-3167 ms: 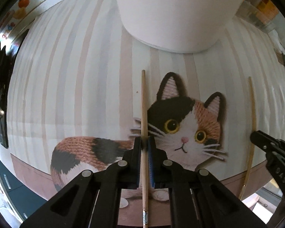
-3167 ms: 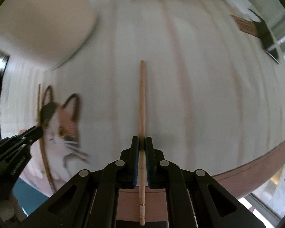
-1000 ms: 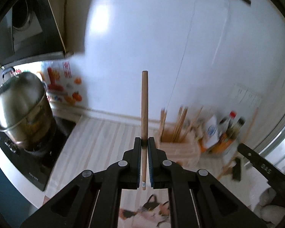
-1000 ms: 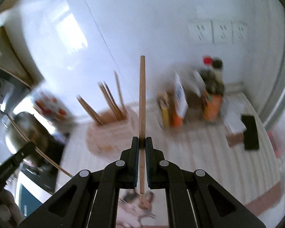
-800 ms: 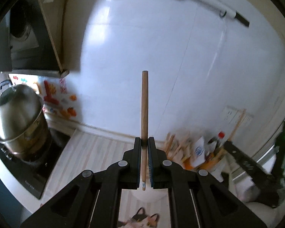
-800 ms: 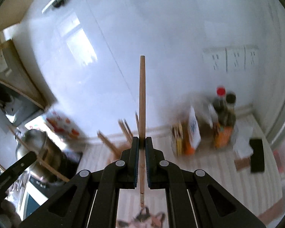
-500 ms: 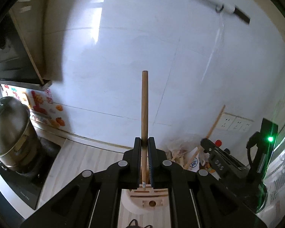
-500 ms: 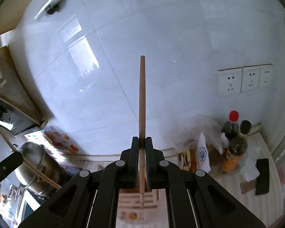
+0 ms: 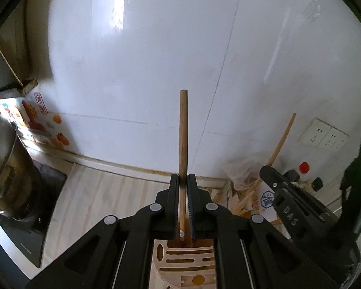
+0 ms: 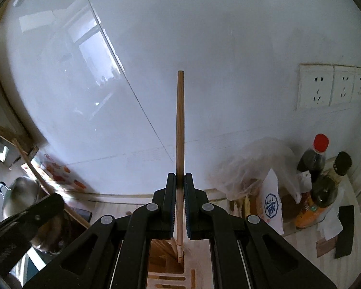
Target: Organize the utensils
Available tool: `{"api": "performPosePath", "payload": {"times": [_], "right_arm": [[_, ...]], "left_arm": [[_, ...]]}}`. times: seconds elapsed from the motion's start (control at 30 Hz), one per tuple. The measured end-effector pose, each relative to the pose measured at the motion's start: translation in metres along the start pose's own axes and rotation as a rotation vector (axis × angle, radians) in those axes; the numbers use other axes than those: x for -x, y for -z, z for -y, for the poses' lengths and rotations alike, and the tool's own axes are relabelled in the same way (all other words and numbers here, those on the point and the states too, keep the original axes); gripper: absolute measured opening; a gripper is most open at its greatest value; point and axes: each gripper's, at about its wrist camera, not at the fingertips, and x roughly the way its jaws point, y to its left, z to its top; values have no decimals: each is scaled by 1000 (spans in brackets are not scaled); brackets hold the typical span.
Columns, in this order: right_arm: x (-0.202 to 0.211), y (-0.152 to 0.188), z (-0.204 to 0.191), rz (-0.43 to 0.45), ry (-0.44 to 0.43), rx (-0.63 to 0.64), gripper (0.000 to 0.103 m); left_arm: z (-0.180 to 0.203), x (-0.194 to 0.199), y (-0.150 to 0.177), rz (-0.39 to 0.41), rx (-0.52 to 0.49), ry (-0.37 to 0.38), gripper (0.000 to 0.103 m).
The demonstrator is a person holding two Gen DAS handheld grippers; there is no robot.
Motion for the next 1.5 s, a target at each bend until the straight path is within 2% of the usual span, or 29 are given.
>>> {"api": "performPosePath", "payload": {"times": [0.37, 0.57, 0.67, 0.7, 0.73, 0.77, 0.8, 0.83, 0.9, 1.0, 1.23, 1.3, 1.4, 1.5], "right_arm": [[-14, 8, 6, -53, -19, 53, 7], [-15, 13, 0, -91, -39, 107, 8], [-11, 13, -1, -120, -59, 115, 8], [-9, 13, -1, -122, -63, 117, 8], [-6, 13, -1, -121, -61, 123, 8], [-3, 14, -3, -120, -59, 129, 12], [0, 15, -4, -120, -57, 133, 20], [4, 16, -4, -119, -56, 134, 25], [12, 17, -4, -112, -54, 139, 43], [25, 21, -2, -99, -38, 150, 57], [49, 41, 7, -79, 49, 164, 79], [53, 51, 8, -72, 107, 185, 90], [57, 69, 8, -82, 167, 215, 100], [61, 83, 8, -93, 214, 229, 102]], "left_arm": [[-4, -12, -2, -30, 13, 15, 4], [-6, -3, -4, -34, 18, 36, 11], [-7, 6, -4, -17, 2, -1, 24], [-9, 9, -3, -9, 3, -5, 33], [-11, 14, -1, 2, 5, -25, 46], [-14, 18, 0, 9, 6, -35, 53], [-16, 21, 2, 20, 5, -45, 64], [-18, 26, 4, 31, 4, -63, 70], [-22, 31, 11, 42, -6, -105, 73], [-27, 33, 22, 34, -11, -152, 98], [-35, 27, 62, 21, -43, -265, 103], [-37, 26, 72, 10, -39, -269, 103], [-38, 27, 84, -5, -40, -274, 103], [-39, 37, 94, -2, -40, -262, 103]]}}
